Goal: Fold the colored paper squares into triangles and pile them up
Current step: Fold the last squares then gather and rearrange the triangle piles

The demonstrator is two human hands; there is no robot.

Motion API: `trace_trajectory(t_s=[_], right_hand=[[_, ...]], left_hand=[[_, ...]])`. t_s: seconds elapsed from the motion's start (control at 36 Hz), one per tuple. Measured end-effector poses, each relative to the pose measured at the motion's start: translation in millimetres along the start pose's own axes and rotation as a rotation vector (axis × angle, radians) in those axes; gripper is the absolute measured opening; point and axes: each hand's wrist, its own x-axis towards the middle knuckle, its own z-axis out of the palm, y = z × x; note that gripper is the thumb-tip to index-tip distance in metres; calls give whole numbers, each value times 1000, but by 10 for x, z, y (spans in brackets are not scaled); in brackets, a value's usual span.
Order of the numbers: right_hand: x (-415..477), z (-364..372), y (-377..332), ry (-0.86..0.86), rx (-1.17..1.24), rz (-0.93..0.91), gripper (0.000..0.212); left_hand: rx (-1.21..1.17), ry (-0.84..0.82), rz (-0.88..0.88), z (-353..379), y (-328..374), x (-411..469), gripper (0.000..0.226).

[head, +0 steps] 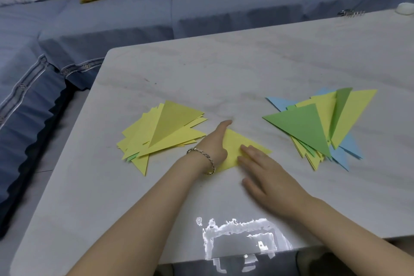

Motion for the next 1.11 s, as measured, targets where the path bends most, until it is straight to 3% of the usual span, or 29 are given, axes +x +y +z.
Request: trace_trajectory(t_s=[0.19,0.28,0.36,0.42,0.5,0.67,0.89,1.11], right_hand=[[145,238,19,-99,-190,-98,58],[156,298,-11,-131,-207,-84,70],[142,344,-15,-131,-211,-95,75],[133,353,13,-123,-216,-112,74],[121,320,75,-117,-240,-124,78],[18,128,390,-136,-314,-35,89],[-137,50,591,-119,-359,81,82],[-144,77,546,-55,-347,99,84]], left_hand=[[266,236,185,215,-198,-85,55],[199,155,224,371,-234,-286,43],[267,48,222,551,-292,-435,63],[293,60,216,612,-339,-502,87],[348,69,201,643,-413,-540,100],[459,179,262,690,-497,-514,93],[431,137,161,726,-344,-542,105],[469,88,215,882,-17,-330,101]])
